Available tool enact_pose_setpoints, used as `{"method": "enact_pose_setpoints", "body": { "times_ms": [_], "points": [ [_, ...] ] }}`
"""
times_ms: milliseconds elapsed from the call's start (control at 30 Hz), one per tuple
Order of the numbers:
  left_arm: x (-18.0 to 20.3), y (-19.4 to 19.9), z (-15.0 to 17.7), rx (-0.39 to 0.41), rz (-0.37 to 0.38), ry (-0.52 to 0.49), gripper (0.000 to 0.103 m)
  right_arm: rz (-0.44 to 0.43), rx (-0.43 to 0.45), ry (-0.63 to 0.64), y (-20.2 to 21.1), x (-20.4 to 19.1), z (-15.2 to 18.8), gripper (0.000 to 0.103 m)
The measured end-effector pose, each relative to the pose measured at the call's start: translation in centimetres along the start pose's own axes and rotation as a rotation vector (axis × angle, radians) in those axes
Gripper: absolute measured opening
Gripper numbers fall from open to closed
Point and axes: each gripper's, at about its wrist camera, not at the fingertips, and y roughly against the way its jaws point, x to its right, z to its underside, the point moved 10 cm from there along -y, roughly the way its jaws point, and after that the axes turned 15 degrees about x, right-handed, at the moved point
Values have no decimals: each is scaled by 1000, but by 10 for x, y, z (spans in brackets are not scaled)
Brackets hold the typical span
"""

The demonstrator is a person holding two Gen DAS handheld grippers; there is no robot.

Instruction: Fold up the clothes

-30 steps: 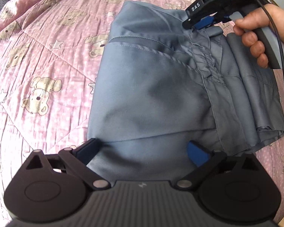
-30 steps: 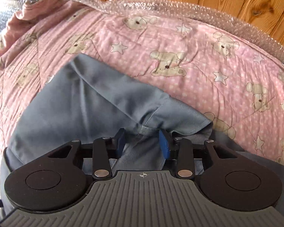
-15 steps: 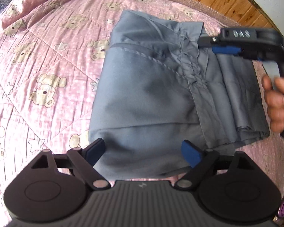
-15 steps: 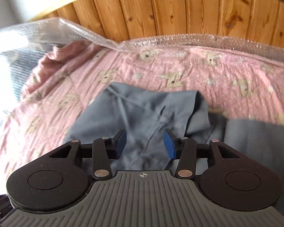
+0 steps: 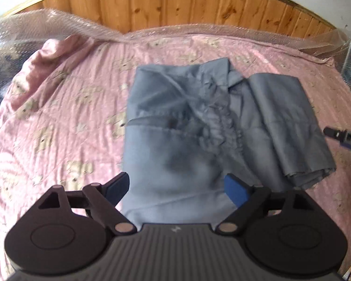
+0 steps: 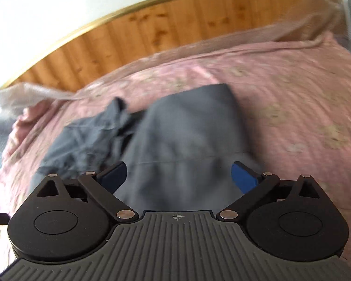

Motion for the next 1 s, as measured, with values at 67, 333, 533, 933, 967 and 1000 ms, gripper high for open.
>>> {"method": "enact_pose_setpoints", "body": {
  "times_ms": [67,333,533,933,967,1000],
  "points": [
    [36,-24,-14,-27,77,30,91,32,-55,-94,-6,35,17,98],
    [199,-121,-51,-112,321,-75,91,-127,-47,34,15,6,15,22],
    [229,-148,-49,-178,349,-201,95,-213,101,252,57,-51,-10,15],
    [172,-121,-71,-150,431,-111,20,-421,212,95,105,-45,-38,83],
    [150,-111,-75,-126,443,-63,20,-448,203,79,108,-45,-39,84],
    [121,-104,-74,-115,443,-8,20,-471,195,72,110,-48,-38,85]
  ]
}}
